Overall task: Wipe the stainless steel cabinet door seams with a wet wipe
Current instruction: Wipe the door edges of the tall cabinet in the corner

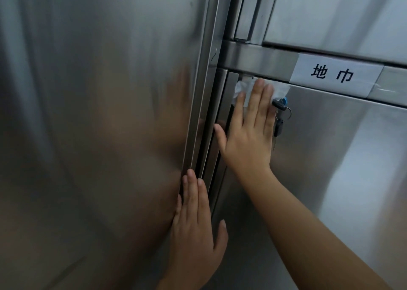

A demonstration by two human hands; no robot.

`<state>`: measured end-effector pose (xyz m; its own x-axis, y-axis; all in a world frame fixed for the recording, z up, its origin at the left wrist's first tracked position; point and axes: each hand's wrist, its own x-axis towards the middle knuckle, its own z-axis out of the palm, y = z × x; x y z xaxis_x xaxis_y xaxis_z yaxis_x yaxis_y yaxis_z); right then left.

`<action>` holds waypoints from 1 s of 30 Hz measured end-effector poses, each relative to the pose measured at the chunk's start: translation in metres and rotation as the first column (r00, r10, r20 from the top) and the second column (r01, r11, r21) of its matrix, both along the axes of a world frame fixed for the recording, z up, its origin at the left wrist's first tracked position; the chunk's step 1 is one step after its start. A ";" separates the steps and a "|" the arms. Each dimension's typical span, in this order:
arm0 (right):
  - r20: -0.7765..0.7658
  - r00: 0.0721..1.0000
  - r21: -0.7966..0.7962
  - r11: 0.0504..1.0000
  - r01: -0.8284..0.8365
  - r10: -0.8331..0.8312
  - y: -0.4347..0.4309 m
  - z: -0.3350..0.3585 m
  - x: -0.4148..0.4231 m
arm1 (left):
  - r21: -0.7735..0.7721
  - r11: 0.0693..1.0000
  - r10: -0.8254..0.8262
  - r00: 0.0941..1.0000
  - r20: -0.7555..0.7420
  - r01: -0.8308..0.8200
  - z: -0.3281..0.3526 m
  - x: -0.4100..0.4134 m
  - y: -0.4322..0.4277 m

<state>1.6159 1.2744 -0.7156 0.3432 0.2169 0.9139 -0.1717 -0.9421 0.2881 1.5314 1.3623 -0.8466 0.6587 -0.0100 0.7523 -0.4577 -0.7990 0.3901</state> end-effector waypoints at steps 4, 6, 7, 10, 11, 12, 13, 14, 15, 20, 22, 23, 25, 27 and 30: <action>-0.041 0.999 -0.052 0.999 0.005 -0.007 -0.006 -0.029 -0.004 | 0.014 1.000 0.001 1.000 -0.010 -0.001 0.000 -0.001 0.001; -0.072 0.997 -0.062 0.998 0.002 -0.007 -0.006 -0.048 -0.008 | 0.010 1.000 -0.009 1.000 -0.009 0.009 -0.001 -0.001 0.001; -0.076 0.997 -0.068 0.998 0.017 -0.022 -0.005 -0.055 -0.010 | 0.008 1.000 -0.014 1.000 -0.009 0.014 -0.001 -0.001 0.001; -0.073 0.993 -0.074 0.993 0.087 -0.092 0.000 -0.053 -0.010 | 0.004 1.000 -0.015 1.000 -0.003 0.015 -0.001 -0.002 0.000; -0.070 0.992 -0.071 0.992 0.100 -0.105 0.002 -0.046 -0.008 | 0.005 1.000 -0.014 1.000 0.000 0.014 -0.001 -0.002 0.000; -0.062 0.992 -0.063 0.992 0.107 -0.110 0.003 -0.037 -0.005 | 0.006 1.000 -0.012 1.000 0.004 0.012 -0.001 -0.002 0.000; -0.050 0.992 -0.049 0.993 0.110 -0.112 0.003 -0.029 -0.004 | 0.007 1.000 -0.011 1.000 0.007 0.011 -0.001 -0.002 0.000; -0.038 0.994 -0.031 0.994 0.106 -0.107 0.003 -0.022 -0.002 | 0.008 1.000 -0.011 1.000 0.007 0.011 -0.001 -0.002 0.000; -0.030 0.995 -0.016 0.996 0.091 -0.092 0.003 -0.018 -0.002 | 0.009 1.000 -0.012 1.000 0.005 0.012 0.000 -0.002 0.000; -0.089 0.996 -0.015 1.000 -0.005 0.003 -0.003 -0.057 -0.006 | 0.004 1.000 -0.015 1.000 0.006 0.015 0.001 -0.004 0.000; -0.111 0.993 -0.050 0.998 0.023 -0.028 -0.003 -0.085 -0.011 | 0.005 1.000 -0.008 1.000 0.009 0.008 0.001 -0.004 0.001; -0.118 0.992 -0.062 0.997 0.038 -0.045 -0.001 -0.096 -0.014 | 0.006 1.000 -0.001 1.000 0.006 0.001 0.000 -0.004 0.001; -0.114 0.991 -0.072 0.995 0.064 -0.072 0.001 -0.104 -0.016 | 0.015 1.000 0.015 1.000 -0.002 -0.015 0.001 -0.005 0.001; -0.092 0.992 -0.056 0.995 0.080 -0.085 0.003 -0.095 -0.011 | 0.009 1.000 0.008 1.000 -0.003 -0.008 0.001 -0.004 0.001; -0.031 0.998 0.044 0.997 0.064 -0.063 0.007 -0.071 -0.001 | -0.010 1.000 -0.008 1.000 0.003 0.008 -0.001 -0.003 0.000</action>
<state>1.6153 1.2815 -0.7865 0.3818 0.1528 0.9115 -0.2238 -0.9416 0.2516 1.5284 1.3626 -0.8479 0.6561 -0.0073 0.7546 -0.4651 -0.7914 0.3967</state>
